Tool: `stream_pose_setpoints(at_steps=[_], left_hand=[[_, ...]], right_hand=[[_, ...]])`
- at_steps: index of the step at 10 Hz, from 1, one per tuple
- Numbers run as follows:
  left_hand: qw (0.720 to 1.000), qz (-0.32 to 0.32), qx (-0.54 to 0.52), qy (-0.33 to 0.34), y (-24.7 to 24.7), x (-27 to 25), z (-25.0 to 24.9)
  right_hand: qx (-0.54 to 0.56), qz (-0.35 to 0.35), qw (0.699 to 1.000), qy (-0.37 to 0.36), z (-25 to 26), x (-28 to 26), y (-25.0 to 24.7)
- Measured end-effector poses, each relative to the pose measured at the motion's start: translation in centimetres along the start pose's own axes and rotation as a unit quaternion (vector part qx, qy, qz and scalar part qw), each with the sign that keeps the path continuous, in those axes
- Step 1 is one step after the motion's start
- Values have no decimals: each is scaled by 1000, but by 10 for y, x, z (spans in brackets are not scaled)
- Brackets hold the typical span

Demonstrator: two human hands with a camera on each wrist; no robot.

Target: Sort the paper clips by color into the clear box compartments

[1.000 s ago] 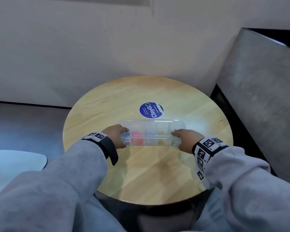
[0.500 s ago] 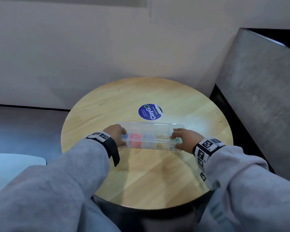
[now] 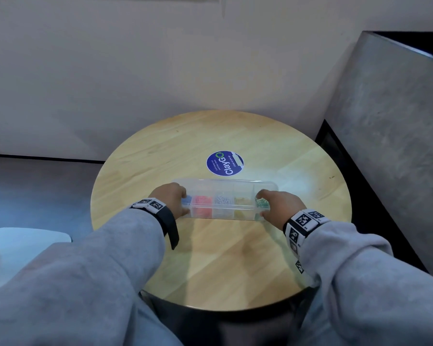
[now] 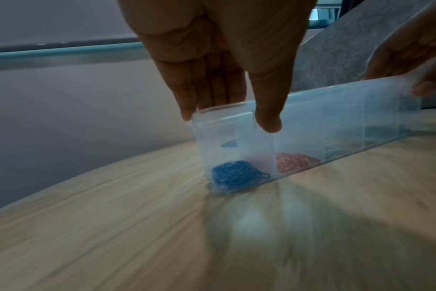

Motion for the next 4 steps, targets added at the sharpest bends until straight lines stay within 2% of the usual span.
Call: stream_pose_setpoints(at_steps=[2,3,4], left_hand=[[999,35,-28,-5,-5,6,9],[992,64,-110,-24,-13,20,21],[969,65,-236,-47,-20,31,32]], right_hand=[[0,11,1000,13,-4,4,-4],[48,12,999,19,-11,15,-12],[153,17,987,39,-20,29,-22]])
Point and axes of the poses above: each hand's wrist, its own x-axis towards the middle knuckle, its own y-axis out of the palm, z = x × y, the point moved 6 cm from there along x, towards the middle knuckle, and after that the axes turned 1 degree about y, right-handed, at the moved point
